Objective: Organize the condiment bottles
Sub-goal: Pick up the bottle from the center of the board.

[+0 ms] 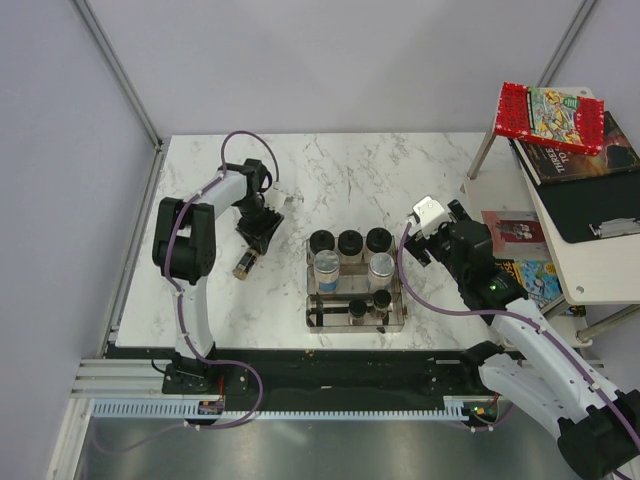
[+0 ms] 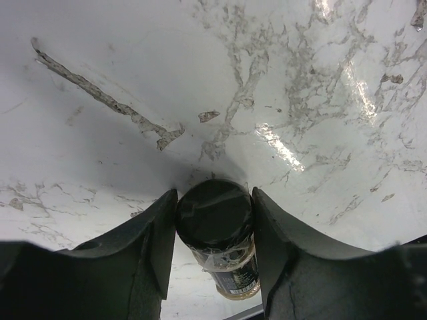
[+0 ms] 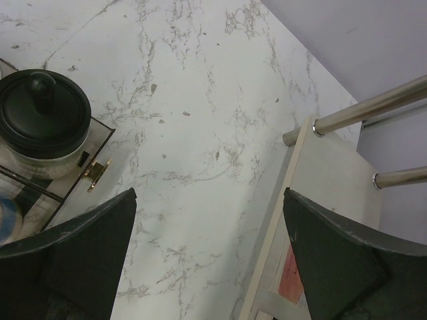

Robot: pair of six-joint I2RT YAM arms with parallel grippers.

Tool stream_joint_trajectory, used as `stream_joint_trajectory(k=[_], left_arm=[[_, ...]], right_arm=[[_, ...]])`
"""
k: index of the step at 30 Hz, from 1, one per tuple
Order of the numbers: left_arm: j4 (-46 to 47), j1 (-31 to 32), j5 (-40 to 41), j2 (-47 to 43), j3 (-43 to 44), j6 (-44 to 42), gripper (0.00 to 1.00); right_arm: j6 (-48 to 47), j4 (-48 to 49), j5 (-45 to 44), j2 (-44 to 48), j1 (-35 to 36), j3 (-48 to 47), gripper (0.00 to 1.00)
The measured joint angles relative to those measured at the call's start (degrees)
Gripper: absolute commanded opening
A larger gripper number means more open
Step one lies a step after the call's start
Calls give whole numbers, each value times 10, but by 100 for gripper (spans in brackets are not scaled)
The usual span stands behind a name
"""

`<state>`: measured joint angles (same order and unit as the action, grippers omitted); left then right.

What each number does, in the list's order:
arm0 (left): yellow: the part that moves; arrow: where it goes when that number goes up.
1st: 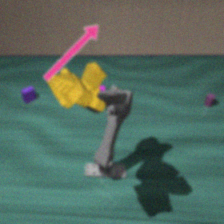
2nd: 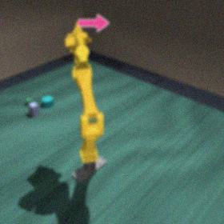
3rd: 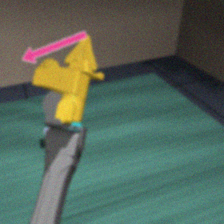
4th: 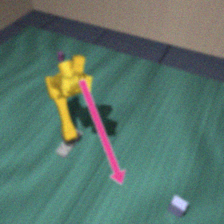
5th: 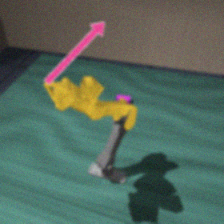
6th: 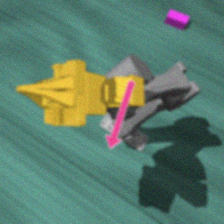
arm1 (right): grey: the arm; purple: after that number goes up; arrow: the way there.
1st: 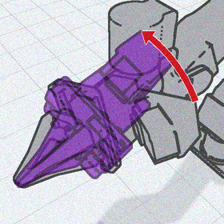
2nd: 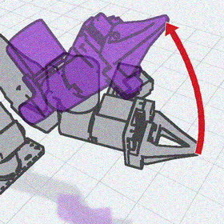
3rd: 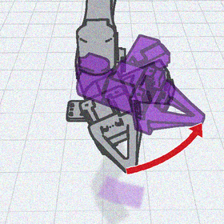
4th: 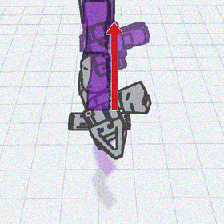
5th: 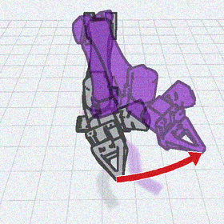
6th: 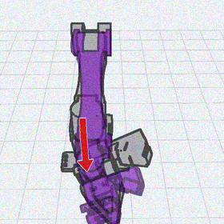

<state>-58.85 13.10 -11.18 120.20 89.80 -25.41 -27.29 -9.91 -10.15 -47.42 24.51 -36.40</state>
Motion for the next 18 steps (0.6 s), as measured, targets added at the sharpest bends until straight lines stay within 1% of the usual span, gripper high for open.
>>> stream_joint_trajectory(k=[2, 3, 5, 6, 9, 16, 17, 18], left_arm=[[-2, 0, 0, 1, 2, 0, 43], [-4, 0, -1, 2, 4, 0, 37], [-4, 1, -1, 2, 6, 0, 32], [-4, 2, -1, 2, 7, 0, 28], [-9, 5, -5, 2, 16, -1, 24], [-28, 20, -34, -1, 59, -23, 23], [-30, 23, -40, -3, 65, -29, 22], [-31, 25, -45, -10, 70, -34, 18]], right_arm=[[0, 0, 0, 0, 0, 0, 98], [0, 0, 0, 0, 0, 0, 98], [0, 0, 0, 0, 0, 0, 98], [0, 0, 0, 0, 0, 0, 98], [0, 0, 0, 0, 0, 0, 98], [0, 0, 0, -1, 0, 0, 98], [0, 0, 0, -1, 0, 0, 98], [0, 0, 0, -2, 0, 0, 98]])
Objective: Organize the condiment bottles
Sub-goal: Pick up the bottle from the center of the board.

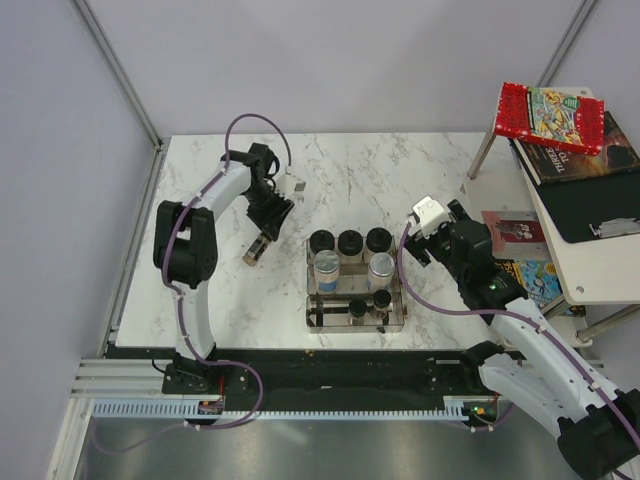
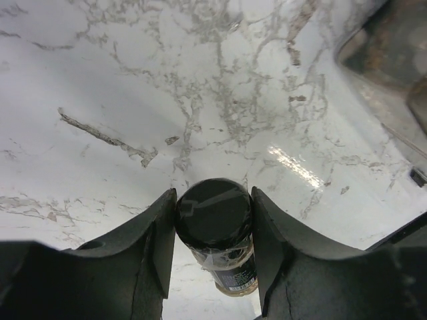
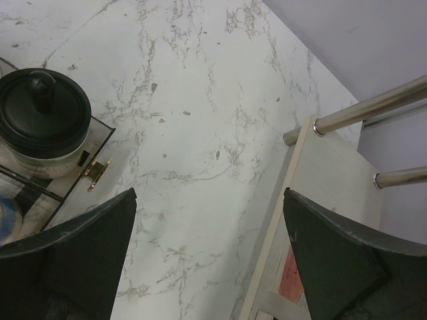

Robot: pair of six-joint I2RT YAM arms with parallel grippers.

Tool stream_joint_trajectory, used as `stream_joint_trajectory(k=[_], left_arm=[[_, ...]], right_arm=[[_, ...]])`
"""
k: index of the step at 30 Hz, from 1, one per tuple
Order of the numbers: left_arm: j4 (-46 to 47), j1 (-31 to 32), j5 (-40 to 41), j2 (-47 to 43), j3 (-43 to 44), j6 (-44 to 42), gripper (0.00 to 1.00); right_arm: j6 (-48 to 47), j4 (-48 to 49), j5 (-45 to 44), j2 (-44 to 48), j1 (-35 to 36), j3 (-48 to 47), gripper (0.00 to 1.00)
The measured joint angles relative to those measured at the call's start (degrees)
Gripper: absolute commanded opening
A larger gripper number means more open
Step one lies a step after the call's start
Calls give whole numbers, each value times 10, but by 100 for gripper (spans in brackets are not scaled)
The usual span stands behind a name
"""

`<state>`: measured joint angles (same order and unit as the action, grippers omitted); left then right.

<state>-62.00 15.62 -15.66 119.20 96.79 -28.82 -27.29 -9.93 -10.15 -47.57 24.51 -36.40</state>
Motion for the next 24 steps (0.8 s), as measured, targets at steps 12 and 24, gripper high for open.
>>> stream_joint_trajectory(k=[12, 24], left_arm=[[47, 4, -132, -188, 0, -37, 3], [62, 4, -359, -311, 0, -71, 2]], right_arm=[[6, 0, 4, -4, 0, 0, 98], [70, -72, 278, -52, 0, -209, 98]])
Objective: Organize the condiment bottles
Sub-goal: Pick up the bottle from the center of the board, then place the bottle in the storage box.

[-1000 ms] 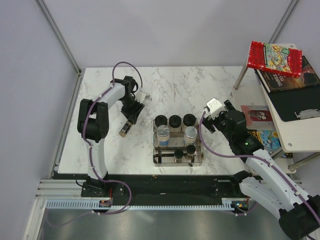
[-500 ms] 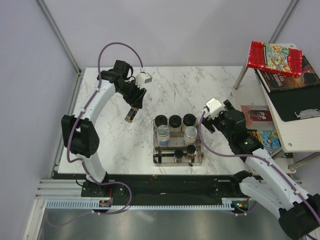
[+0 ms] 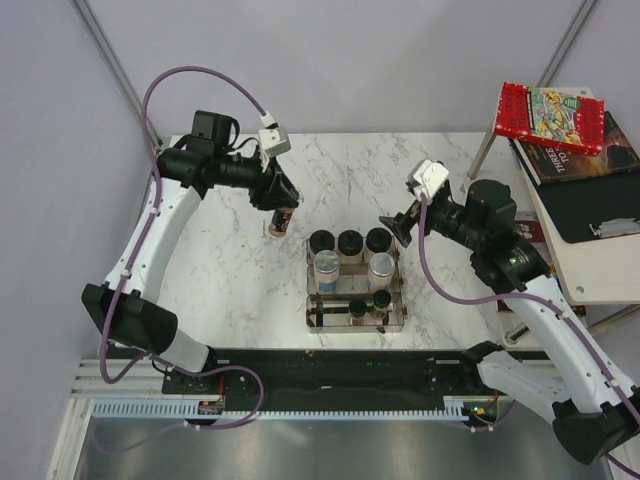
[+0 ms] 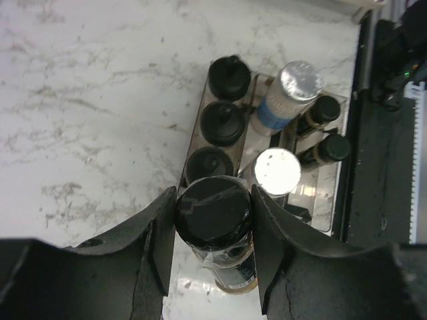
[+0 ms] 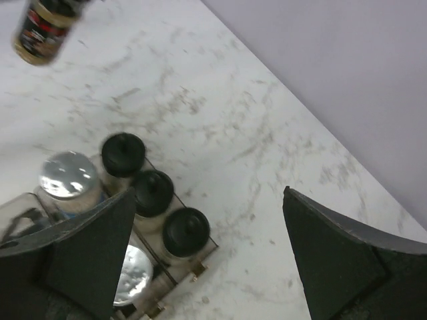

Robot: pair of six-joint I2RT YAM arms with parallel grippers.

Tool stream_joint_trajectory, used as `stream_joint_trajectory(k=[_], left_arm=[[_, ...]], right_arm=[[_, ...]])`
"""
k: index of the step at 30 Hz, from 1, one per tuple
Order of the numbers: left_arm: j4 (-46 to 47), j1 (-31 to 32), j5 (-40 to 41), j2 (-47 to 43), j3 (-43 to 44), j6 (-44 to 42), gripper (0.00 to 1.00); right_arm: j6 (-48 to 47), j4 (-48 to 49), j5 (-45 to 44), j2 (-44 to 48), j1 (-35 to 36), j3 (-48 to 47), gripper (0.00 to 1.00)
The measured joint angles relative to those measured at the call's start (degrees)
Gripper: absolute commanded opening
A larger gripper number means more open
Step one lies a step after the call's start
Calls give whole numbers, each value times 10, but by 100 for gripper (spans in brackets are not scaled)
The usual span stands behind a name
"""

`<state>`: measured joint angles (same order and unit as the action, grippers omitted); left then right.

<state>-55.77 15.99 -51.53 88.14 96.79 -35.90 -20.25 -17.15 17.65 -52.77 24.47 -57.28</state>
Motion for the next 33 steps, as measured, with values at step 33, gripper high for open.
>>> stream_joint_trajectory(k=[33], left_arm=[[129, 19, -317, -25, 62, 67, 2]], right_arm=[[260, 162, 455, -337, 127, -250, 92]])
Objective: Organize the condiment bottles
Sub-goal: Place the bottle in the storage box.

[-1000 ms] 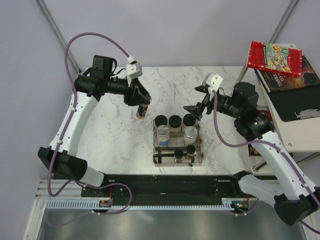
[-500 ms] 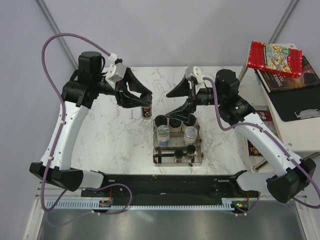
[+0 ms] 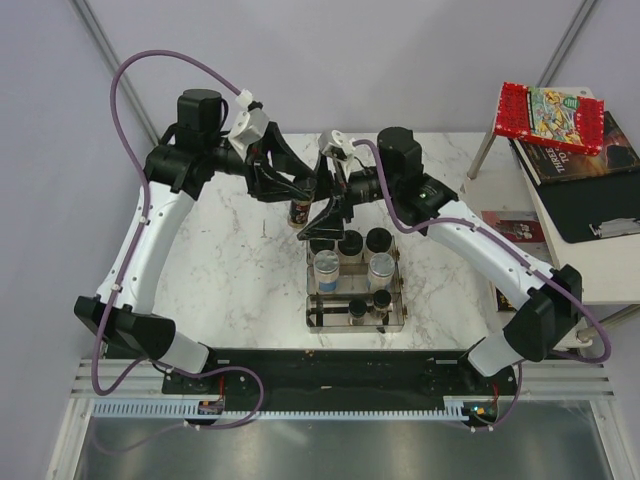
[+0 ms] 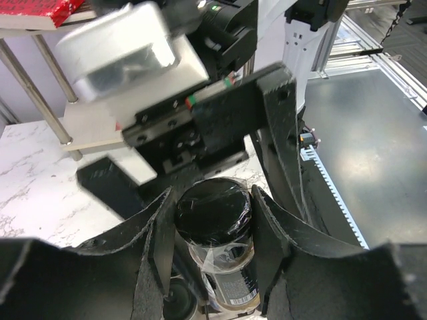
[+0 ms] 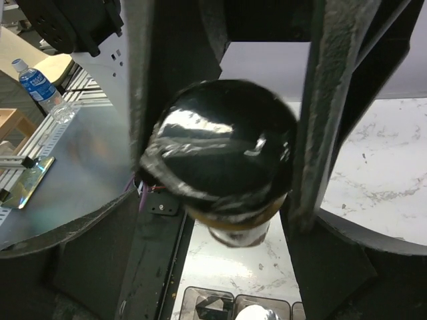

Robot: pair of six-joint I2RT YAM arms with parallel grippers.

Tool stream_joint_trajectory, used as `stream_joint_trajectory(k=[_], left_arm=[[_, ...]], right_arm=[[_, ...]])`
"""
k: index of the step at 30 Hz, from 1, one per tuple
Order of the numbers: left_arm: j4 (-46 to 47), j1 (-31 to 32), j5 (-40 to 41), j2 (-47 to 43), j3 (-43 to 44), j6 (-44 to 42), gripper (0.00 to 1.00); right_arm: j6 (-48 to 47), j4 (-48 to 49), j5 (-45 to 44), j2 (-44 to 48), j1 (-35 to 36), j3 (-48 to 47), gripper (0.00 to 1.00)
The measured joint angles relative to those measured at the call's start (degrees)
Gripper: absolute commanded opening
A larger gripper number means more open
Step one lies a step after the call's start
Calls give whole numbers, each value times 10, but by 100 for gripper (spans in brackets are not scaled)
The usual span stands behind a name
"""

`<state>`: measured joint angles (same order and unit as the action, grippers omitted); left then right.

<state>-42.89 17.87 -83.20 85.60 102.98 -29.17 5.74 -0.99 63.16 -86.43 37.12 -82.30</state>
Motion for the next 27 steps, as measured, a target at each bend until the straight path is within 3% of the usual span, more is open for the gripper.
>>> stream_joint_trajectory(k=[5, 8, 11, 12, 15, 27], left_arm=[[2, 11, 0, 0, 2, 0, 2], [2, 13, 0, 0, 2, 0, 2], [2, 14, 0, 0, 2, 0, 2], [2, 14, 0, 0, 2, 0, 2], [2, 12, 5, -1, 2, 6, 2], [22, 16, 4, -13, -1, 8, 2]], right_arm=[[-11, -28, -5, -32, 13, -37, 89], [-19, -38, -10, -35, 14, -42, 79], [-26, -44, -17, -35, 14, -42, 59], [-28, -45, -19, -35, 14, -42, 46], [-42, -51, -22, -33, 14, -42, 30], [-84, -90, -66, 5, 13, -32, 20]])
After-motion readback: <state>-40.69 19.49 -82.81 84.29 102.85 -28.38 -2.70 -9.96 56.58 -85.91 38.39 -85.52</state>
